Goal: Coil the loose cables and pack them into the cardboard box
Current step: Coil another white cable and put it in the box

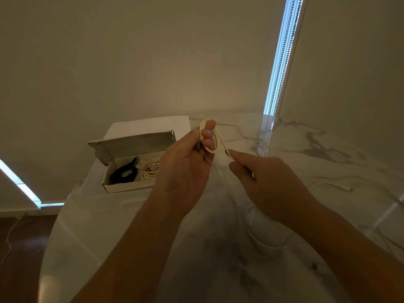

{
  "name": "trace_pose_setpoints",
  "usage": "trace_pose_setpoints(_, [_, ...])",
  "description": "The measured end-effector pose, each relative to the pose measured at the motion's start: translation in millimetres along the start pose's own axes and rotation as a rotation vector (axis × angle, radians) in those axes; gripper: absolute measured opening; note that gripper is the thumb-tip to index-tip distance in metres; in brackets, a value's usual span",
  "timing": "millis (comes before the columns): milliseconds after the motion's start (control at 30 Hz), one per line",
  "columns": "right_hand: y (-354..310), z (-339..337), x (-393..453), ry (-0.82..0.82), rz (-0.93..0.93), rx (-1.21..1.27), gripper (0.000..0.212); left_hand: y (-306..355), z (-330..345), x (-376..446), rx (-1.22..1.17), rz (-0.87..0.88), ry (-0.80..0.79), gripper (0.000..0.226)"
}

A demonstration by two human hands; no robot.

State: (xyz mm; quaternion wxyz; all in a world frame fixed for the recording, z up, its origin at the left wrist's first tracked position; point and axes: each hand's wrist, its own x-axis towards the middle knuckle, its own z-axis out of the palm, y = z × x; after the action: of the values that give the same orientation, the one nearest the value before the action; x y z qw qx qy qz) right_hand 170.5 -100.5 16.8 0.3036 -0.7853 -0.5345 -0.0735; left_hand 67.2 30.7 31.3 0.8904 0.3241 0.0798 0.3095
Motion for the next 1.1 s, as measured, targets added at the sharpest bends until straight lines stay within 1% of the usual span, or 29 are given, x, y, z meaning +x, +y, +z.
trace_pose_setpoints(133, [-12.4, -9.9, -5.8, -0.139, 0.010, -0.083, 0.038, 0.8, -2.4, 1.7, -0.028, 0.075, 0.063, 0.039])
trace_pose_setpoints(233, [-26.0, -16.6, -11.8, -0.249, -0.027, -0.107, 0.040, 6.0, -8.0, 5.8, -0.069, 0.131, 0.091, 0.041])
trace_pose_setpoints(333, [-37.9, -19.7, -16.7, -0.282, -0.086, -0.090, 0.047, 7.8, -13.4, 9.8, -0.097, 0.159, 0.147, 0.035])
trace_pose_setpoints(400, [-40.5, -20.6, -19.3, -0.248, -0.143, -0.097, 0.046, 3.2, -12.7, 9.3, -0.015, 0.161, 0.150, 0.030])
trace_pose_setpoints(467, [-38.5, -20.6, -19.6, -0.161, -0.201, -0.089, 0.041, -4.4, -10.2, 7.8, 0.152, 0.171, 0.149, 0.027])
trace_pose_setpoints(533, [-35.3, -19.5, -17.1, -0.077, -0.239, -0.086, 0.044, -12.1, -7.0, 5.1, 0.339, 0.192, 0.142, 0.024])
trace_pose_setpoints(600, [-31.7, -19.0, -14.1, 0.010, -0.285, -0.100, 0.042, -17.1, -4.6, 1.0, 0.501, 0.207, 0.089, 0.023])
trace_pose_setpoints(700, [-26.6, -26.8, -11.2, 0.147, -0.271, -0.112, 0.023, -22.4, -0.6, -6.0, 0.687, 0.192, -0.047, 0.029])
trace_pose_setpoints(733, [-22.9, -30.4, -9.8, 0.180, -0.256, -0.111, 0.021, -24.2, 1.7, -7.6, 0.729, 0.190, -0.074, 0.031])
trace_pose_setpoints(800, [-13.6, -36.5, -6.6, 0.206, -0.217, -0.094, 0.023, -26.2, 6.5, -9.5, 0.776, 0.198, -0.082, 0.030])
trace_pose_setpoints(933, [2.8, -45.9, 0.7, 0.274, -0.129, -0.093, 0.020, -28.9, 11.7, -10.0, 0.776, 0.177, -0.077, 0.031])
trace_pose_setpoints(1100, [13.5, -48.7, 4.8, 0.275, -0.095, -0.124, 0.022, -32.5, 12.4, -9.0, 0.771, 0.132, -0.103, 0.044])
